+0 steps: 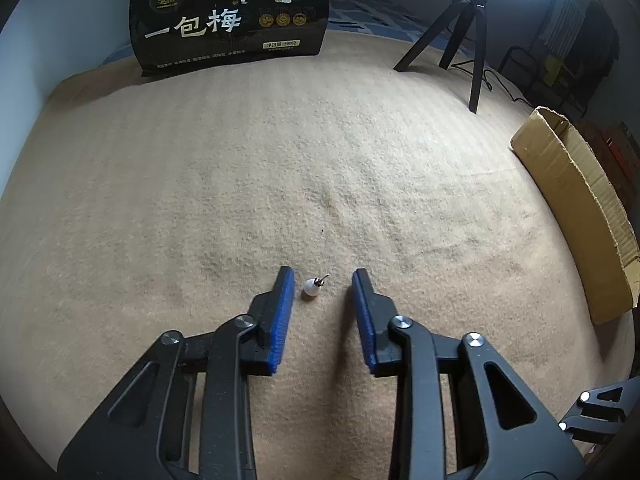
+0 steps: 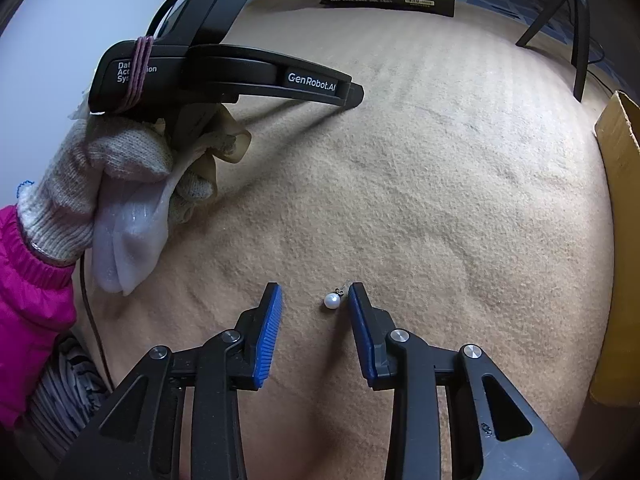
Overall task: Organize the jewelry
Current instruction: 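Close the right tool on the pearl earring, then carry the pearl earring with the right tool over the cardboard box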
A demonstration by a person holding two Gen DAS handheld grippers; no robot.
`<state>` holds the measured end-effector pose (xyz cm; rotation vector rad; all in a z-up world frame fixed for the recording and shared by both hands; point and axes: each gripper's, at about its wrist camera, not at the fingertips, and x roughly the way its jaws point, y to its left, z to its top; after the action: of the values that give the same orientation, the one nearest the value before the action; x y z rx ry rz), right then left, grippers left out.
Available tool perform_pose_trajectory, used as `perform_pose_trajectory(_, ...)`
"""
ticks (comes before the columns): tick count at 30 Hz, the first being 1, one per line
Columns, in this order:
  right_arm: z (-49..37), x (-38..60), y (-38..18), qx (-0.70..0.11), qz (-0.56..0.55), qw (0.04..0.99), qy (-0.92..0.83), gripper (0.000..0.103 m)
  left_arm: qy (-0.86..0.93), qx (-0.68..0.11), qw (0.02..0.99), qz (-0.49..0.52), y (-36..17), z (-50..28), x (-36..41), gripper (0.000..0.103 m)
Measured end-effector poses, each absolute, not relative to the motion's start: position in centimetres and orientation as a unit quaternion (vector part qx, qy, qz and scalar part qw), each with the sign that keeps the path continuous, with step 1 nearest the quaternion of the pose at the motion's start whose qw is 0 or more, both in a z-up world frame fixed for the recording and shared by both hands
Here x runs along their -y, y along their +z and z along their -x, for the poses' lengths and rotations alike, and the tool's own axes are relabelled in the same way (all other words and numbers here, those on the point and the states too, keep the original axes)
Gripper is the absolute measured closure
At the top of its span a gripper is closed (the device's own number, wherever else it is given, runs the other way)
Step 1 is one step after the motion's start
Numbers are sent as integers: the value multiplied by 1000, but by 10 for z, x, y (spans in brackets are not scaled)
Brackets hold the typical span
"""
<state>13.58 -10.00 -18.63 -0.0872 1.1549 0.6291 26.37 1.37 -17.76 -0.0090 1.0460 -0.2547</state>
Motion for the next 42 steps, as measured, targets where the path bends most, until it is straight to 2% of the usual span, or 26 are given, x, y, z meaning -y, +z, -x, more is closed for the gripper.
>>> perform_pose_trajectory(3, -134, 97, -187, -534, 50, 792, 292, 72, -123, -498, 858, 3, -179, -264, -12, 85)
perform_pose_trajectory(10, -124, 83, -186, -528, 79, 795, 288, 76, -123, -496, 859, 2, -180, -263, -11, 87)
perform_pose_trajectory(15, -119, 76, -187, -527, 96, 798, 278, 93, -123, -496, 860, 1, -181, -263, -11, 87)
perform_pose_trajectory(17, -118, 75, -188, -528, 94, 798, 276, 96, -123, -496, 859, 1, -181, -263, -11, 87)
perform_pose_trajectory(30, -117, 108, -173, -508, 76, 813, 274, 96, -123, -477, 870, 24, -155, -255, -21, 87)
perform_pose_trajectory(42, -123, 137, -139, -481, 57, 835, 261, 96, -154, -441, 884, 26, -114, -242, 8, 87)
